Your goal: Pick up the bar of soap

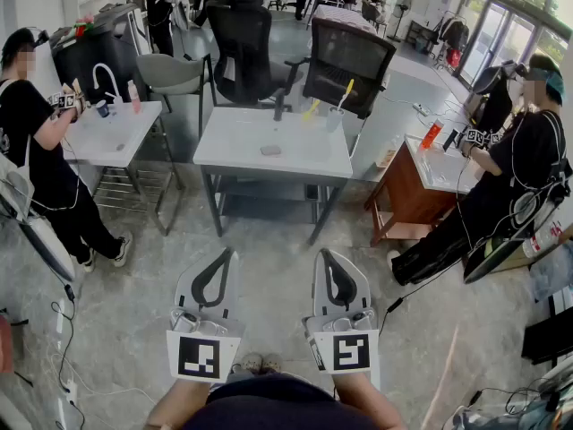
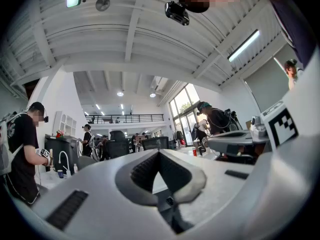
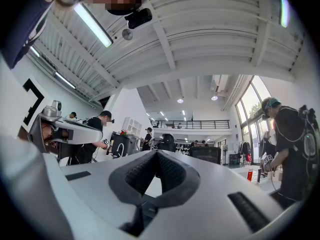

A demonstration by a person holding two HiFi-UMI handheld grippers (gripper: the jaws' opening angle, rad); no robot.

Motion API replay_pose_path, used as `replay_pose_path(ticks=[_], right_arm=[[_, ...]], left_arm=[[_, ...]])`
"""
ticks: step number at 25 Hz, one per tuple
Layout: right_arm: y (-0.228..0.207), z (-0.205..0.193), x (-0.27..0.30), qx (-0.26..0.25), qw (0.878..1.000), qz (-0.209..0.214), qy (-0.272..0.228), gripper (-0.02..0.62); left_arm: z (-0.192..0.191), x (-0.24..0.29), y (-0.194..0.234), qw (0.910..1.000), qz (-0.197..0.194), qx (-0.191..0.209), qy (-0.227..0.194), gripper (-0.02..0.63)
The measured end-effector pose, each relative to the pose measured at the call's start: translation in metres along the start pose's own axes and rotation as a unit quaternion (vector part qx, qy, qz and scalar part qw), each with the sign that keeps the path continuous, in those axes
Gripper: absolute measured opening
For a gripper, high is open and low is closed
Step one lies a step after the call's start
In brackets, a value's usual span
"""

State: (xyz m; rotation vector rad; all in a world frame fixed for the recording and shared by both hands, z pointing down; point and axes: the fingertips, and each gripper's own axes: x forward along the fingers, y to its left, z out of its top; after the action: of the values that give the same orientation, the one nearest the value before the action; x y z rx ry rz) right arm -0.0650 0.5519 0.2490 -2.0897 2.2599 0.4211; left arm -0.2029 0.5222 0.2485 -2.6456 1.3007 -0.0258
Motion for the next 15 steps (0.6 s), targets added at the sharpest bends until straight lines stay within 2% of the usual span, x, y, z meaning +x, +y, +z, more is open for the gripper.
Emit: replay_pose_path(ticks=[6, 15], right_arm=[[-0.011, -0.001, -0.007, 0.014, 1.000, 0.001, -0.015, 0.012], [-0.015, -0.022, 0.005, 0.024, 1.000, 0.015, -0.002, 0.014]], left_arm=[[0.005, 0.004, -0.013, 0.9999, 0.003, 0.004, -0.015, -0.002], [-0.007, 0.018, -0.017, 0.9999, 0.011, 0.002, -0.003, -0.002]])
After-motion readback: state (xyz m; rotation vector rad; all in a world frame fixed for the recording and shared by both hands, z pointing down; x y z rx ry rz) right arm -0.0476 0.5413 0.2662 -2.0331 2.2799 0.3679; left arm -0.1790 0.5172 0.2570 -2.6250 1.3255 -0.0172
